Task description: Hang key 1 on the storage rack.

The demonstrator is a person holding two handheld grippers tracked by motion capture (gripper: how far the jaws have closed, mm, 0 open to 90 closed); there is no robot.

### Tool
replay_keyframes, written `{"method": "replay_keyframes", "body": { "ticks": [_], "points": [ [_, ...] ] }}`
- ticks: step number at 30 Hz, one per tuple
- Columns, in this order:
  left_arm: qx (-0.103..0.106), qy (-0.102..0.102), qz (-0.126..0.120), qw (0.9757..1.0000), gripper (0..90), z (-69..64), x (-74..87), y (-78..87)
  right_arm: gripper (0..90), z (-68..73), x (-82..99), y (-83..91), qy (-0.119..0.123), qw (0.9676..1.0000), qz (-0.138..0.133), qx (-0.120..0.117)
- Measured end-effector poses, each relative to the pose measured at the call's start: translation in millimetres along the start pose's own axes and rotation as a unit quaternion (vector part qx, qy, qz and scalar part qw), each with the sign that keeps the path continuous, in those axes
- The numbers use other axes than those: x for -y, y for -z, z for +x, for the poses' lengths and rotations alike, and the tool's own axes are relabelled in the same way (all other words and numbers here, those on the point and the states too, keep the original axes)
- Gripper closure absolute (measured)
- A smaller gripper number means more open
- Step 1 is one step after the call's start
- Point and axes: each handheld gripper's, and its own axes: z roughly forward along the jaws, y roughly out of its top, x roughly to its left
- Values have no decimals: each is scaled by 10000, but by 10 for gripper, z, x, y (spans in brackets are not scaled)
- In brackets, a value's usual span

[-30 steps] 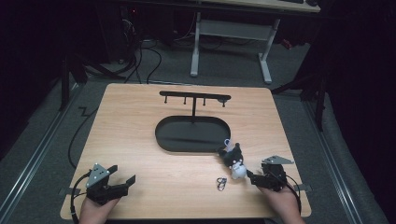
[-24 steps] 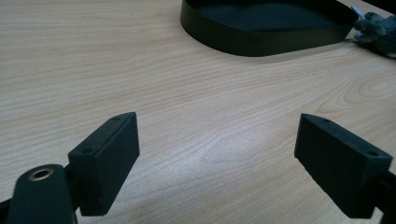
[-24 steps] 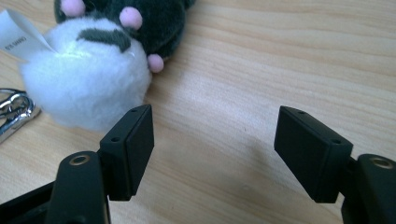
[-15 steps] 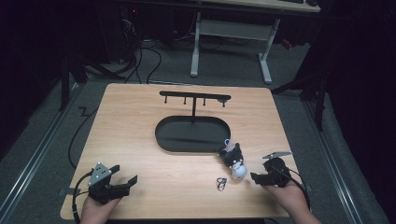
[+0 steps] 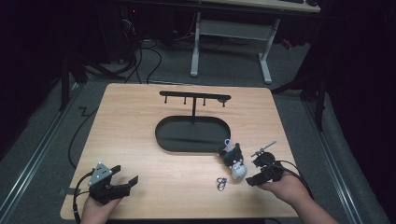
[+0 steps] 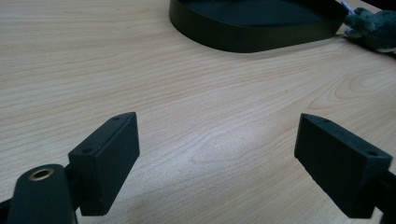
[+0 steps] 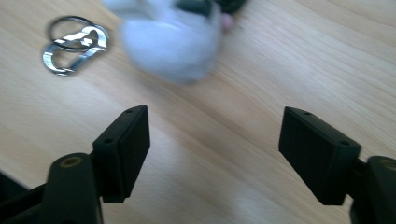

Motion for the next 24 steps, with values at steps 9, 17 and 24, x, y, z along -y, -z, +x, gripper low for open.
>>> {"method": "replay_keyframes", "body": {
  "ticks": [9, 17, 24],
  "points": [
    [6, 27, -76, 10000, 147, 3, -5, 28, 180, 182, -338, -45, 45, 9997, 196, -98],
    [0, 55, -84, 9999, 147, 7, 1, 43, 172, 243, -542, -254, 18, 9992, 365, -141],
    [-228, -220, -8, 9995, 147, -34, -27, 38, 280, 201, -608, -387, -203, 9989, 428, -62]
  ]
}}
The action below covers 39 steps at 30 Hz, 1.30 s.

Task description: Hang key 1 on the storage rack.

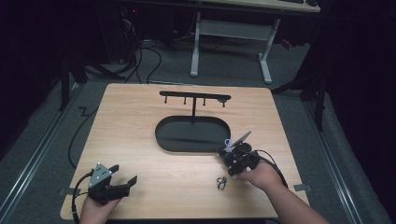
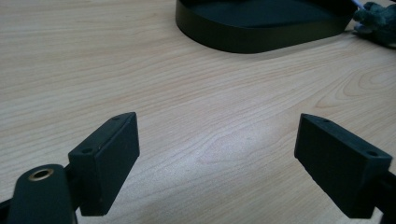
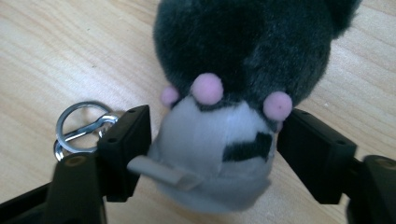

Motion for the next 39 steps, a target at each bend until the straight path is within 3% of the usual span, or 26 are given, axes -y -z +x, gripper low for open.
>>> {"method": "replay_keyframes", "body": {
  "ticks": [12, 17, 26, 39],
  "points": [
    [79, -27, 5, 10000, 147, 2, -7, -21, 479, -4, 18, 10, -114, 9998, -122, 140],
    [86, -30, 7, 10000, 147, 1, -9, -26, 487, -16, 56, 133, -182, 9995, -229, 76],
    [34, -53, 16, 10000, 146, -8, -4, -31, 487, -27, 89, 405, -16, 9996, -279, -3],
    [-31, -138, 117, 9998, 146, -28, -2, -45, 484, -28, 27, 770, 1, 9994, -340, -102]
  ]
}}
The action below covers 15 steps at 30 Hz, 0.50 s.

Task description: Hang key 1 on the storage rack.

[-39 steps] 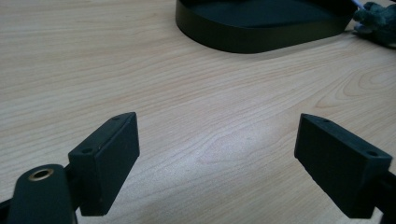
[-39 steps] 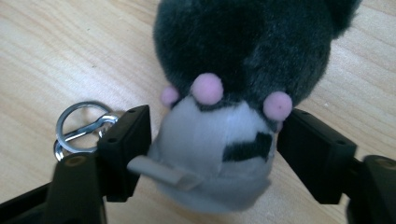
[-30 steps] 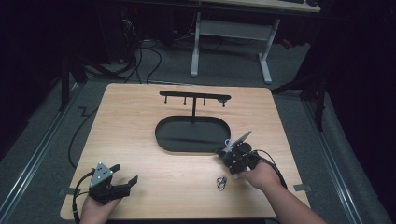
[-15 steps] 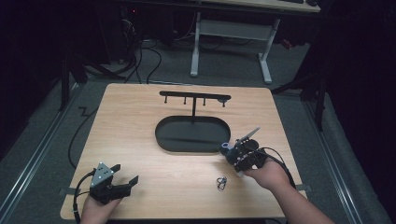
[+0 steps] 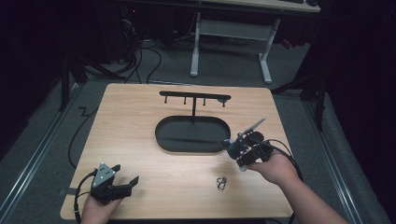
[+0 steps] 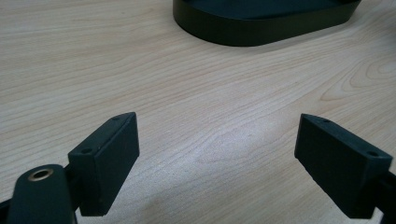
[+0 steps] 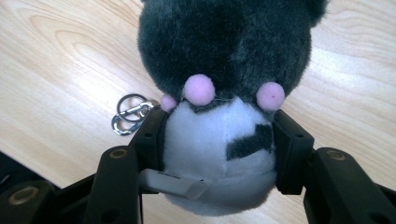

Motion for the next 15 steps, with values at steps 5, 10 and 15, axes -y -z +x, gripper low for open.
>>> {"method": "replay_keyframes", "body": {
  "ticks": [5, 10, 15],
  "points": [
    [-1, 23, -18, 10000, 145, 5, 1, 3, 484, -1, -61, 131, 28, 10000, -46, -20],
    [64, -1, 26, 10000, 142, -9, 3, -7, 484, -2, -139, 251, -46, 9999, -95, -107],
    [87, -26, 29, 10000, 138, -15, 0, -15, 484, 7, -248, 362, -18, 9999, -31, -126]
  ]
}}
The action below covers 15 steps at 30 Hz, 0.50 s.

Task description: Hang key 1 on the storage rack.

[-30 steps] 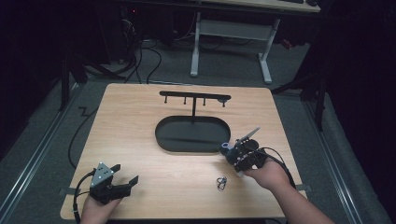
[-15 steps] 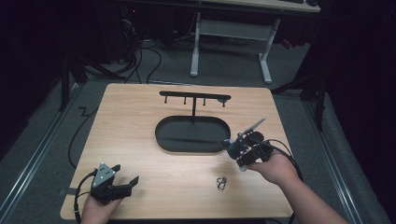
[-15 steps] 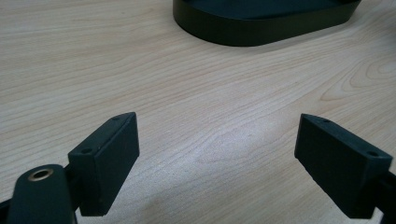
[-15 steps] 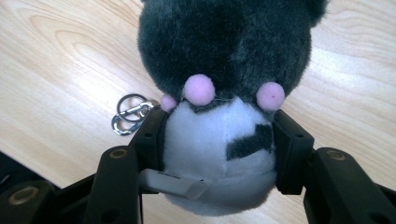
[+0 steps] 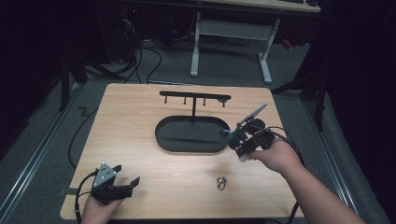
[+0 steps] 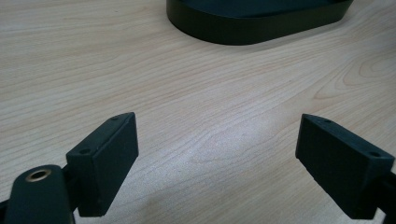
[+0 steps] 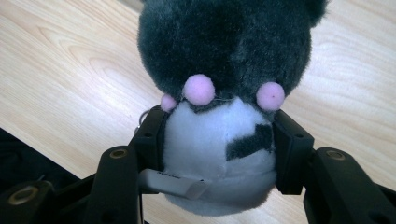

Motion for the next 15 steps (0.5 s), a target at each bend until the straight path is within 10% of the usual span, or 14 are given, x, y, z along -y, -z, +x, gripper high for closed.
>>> {"method": "replay_keyframes", "body": {
  "ticks": [15],
  "points": [
    [40, 41, -59, 10000, 133, 31, -2, 28, 483, 21, -365, 192, 34, 9999, -47, 130]
  ]
}}
